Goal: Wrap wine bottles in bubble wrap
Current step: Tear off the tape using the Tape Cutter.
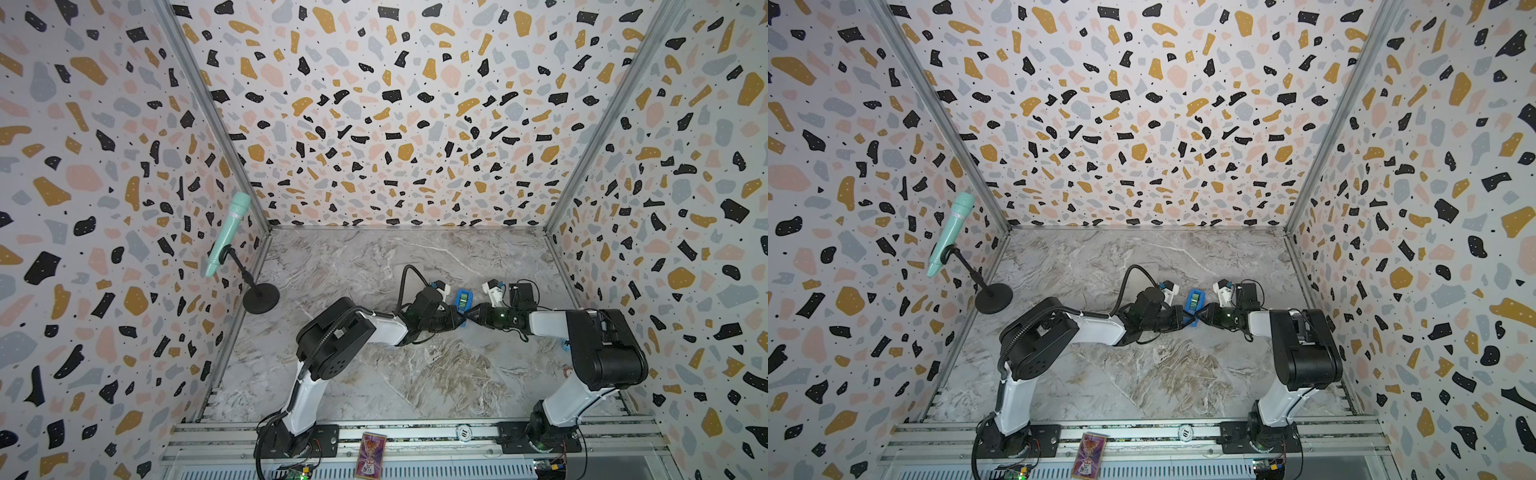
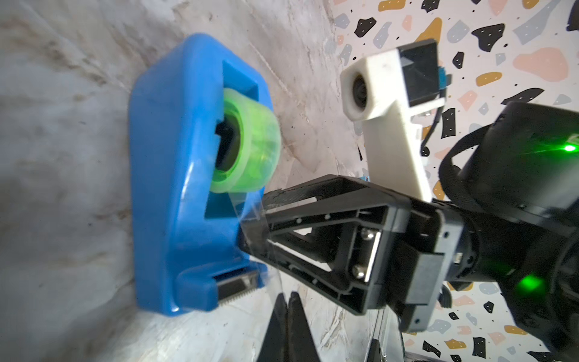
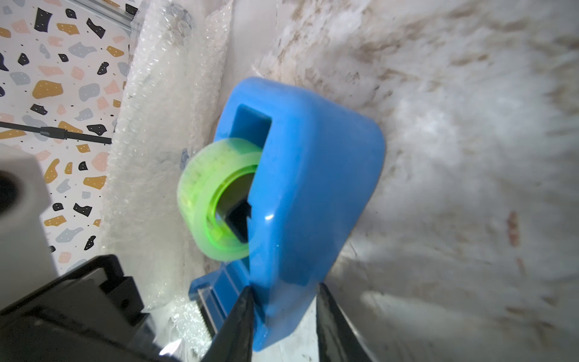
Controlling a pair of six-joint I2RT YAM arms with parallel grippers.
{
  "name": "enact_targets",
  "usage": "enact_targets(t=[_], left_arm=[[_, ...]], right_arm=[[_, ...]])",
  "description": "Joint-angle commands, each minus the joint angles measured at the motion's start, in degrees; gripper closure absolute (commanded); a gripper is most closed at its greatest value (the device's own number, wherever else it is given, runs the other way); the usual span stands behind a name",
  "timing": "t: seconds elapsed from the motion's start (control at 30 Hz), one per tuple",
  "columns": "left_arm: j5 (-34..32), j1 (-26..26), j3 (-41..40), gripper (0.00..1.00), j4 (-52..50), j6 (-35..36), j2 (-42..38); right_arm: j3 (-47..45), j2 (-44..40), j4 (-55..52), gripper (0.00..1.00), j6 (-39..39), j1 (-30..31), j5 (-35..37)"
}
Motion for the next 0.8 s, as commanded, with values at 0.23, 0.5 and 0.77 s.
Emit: enact_targets(t=[0.23, 0.5, 0.77], left_arm=[[1.9, -0.3, -0.2, 1.00, -1.3, 1.1, -2.6], [1.7, -1.4, -3.3, 1.00, -0.4, 0.1, -4.4], [0.9, -3.2, -7.1, 1.00, 2.5, -2.3, -5.8]], right_arm=[[1.2, 1.3, -2.5, 0.64, -0.2, 0.3, 9.0], [1.3, 1.7, -1.8, 0.66, 1.1, 1.0, 12.0], [1.2, 1.4, -1.7, 0.67, 1.6, 1.5, 13.6]])
